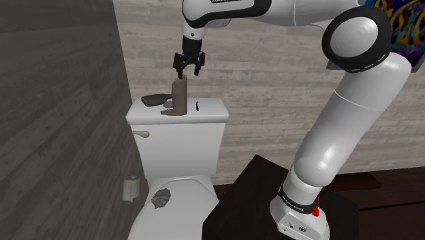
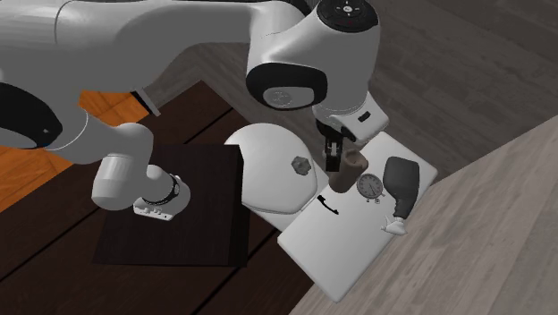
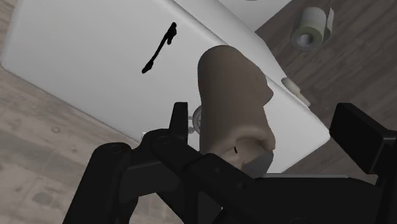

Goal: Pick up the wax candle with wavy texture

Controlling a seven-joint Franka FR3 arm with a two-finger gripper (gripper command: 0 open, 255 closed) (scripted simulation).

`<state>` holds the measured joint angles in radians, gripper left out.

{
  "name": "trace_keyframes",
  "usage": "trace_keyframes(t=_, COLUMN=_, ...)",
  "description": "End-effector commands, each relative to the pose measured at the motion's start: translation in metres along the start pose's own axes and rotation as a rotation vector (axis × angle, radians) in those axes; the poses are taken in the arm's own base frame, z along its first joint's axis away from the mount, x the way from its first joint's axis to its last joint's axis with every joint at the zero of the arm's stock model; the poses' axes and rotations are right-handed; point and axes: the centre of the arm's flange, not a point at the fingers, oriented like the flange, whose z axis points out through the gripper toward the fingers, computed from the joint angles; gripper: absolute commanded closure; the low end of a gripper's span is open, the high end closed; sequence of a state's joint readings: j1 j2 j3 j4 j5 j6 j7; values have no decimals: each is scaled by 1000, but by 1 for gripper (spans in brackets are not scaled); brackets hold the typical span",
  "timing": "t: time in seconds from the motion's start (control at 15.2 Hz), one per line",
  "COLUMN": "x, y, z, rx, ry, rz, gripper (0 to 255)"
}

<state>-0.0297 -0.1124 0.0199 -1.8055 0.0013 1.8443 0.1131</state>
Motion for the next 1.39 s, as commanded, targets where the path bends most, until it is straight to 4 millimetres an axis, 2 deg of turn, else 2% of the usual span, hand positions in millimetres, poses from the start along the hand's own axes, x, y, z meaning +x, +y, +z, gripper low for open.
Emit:
trace_keyframes(t=0.0, x=24, y=-1, z=4, rx=-6, ry=4, rz=8, gripper=0)
trace_keyframes(t=0.2, x=58, y=-2, z=8, rx=-13, ry=10, rz=17, gripper=0)
trace_keyframes(t=0.66, x=52, y=-1, z=44, rx=-13, ry=10, rz=17, gripper=0)
trace_keyframes(t=0.79, x=52, y=-1, z=47, rx=-13, ry=10, rz=17, gripper=0)
trace_keyframes(t=0.86, x=51, y=-1, z=47, rx=-14, ry=10, rz=17, gripper=255)
trace_keyframes(t=1.32, x=51, y=-1, z=47, rx=-14, ry=10, rz=17, gripper=255)
